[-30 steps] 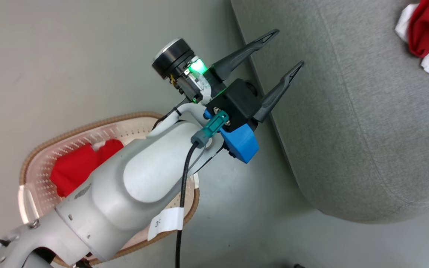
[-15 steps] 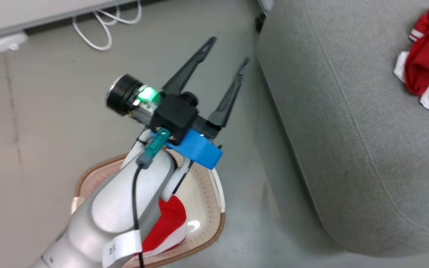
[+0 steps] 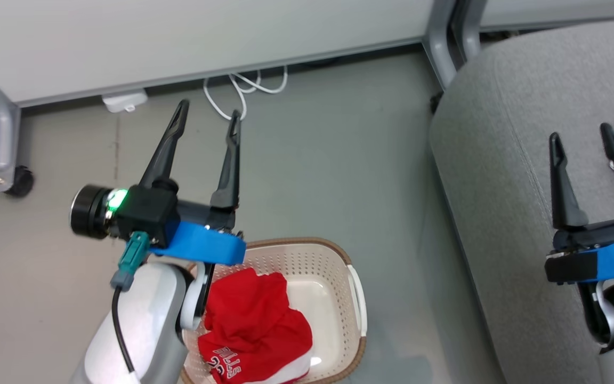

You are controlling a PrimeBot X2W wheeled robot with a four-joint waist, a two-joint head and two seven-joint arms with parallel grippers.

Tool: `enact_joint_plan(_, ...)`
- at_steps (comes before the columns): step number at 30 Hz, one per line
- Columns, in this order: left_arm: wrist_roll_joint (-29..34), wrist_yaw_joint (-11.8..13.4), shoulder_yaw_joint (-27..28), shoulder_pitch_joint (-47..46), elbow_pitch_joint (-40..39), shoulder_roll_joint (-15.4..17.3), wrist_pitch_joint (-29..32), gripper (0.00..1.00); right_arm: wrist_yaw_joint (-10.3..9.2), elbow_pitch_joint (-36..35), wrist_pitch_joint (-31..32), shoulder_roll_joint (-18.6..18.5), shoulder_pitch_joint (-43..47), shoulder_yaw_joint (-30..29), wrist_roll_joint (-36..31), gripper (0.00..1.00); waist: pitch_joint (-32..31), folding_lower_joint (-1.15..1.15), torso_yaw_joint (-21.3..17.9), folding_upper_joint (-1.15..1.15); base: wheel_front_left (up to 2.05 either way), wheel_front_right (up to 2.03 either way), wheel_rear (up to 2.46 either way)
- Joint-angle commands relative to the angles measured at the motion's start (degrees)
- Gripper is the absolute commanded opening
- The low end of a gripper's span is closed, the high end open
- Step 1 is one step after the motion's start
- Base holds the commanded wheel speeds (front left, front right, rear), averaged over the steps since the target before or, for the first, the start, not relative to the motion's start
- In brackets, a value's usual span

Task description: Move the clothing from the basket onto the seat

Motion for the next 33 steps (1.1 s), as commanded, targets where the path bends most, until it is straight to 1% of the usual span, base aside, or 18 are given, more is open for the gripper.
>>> enact_joint_plan(1, 0.57, -0.48, 1.08, 1.36, -0.37, -0.4, -0.13, 1.0, 0.01, 0.17, -0.21, 0.3, 1.07, 0.32, 0.2, 1.0, -1.81, 0.01, 1.7, 0.0, 0.0, 0.0, 0.0)
enact_joint_plan(8, 3.21, -2.67, 7.62, 8.13, -1.28, -2.23, -0.13, 1.0, 0.01, 0.58, -0.2, 1.96, 3.69, 1.34, 0.58, 1.0, -4.98, 0.01, 3.47, 0.0, 0.0, 0.0, 0.0)
enact_joint_plan(12, 4.61, -4.37, 10.32, 11.2, -2.03, -3.5, -0.14, 1.0, 0.01, 0.96, -0.2, 3.02, 5.75, 1.11, 1.01, 1.0, -6.42, 0.01, 4.26, 0.0, 0.0, 0.0, 0.0)
enact_joint_plan(18, 6.05, -6.08, 13.62, 14.85, -2.53, -5.16, -0.14, 1.0, 0.01, 2.08, -0.2, 4.89, 9.21, 0.95, 1.64, 1.0, -8.47, 0.01, 4.68, 0.0, 0.0, 0.0, 0.0)
enact_joint_plan(27, 7.41, -7.41, 18.05, 18.83, -3.11, -6.38, -0.14, 1.0, 0.01, 3.09, -0.21, 6.89, 13.23, 0.08, 2.33, 1.0, -10.46, 0.01, 4.33, 0.0, 0.0, 0.0, 0.0)
enact_joint_plan(33, 7.94, -8.14, 19.03, 20.51, -2.51, -6.75, -0.14, 1.0, 0.01, 3.69, -0.21, 7.92, 14.74, 0.13, 2.46, 1.0, -11.19, 0.01, 4.24, 0.0, 0.0, 0.0, 0.0)
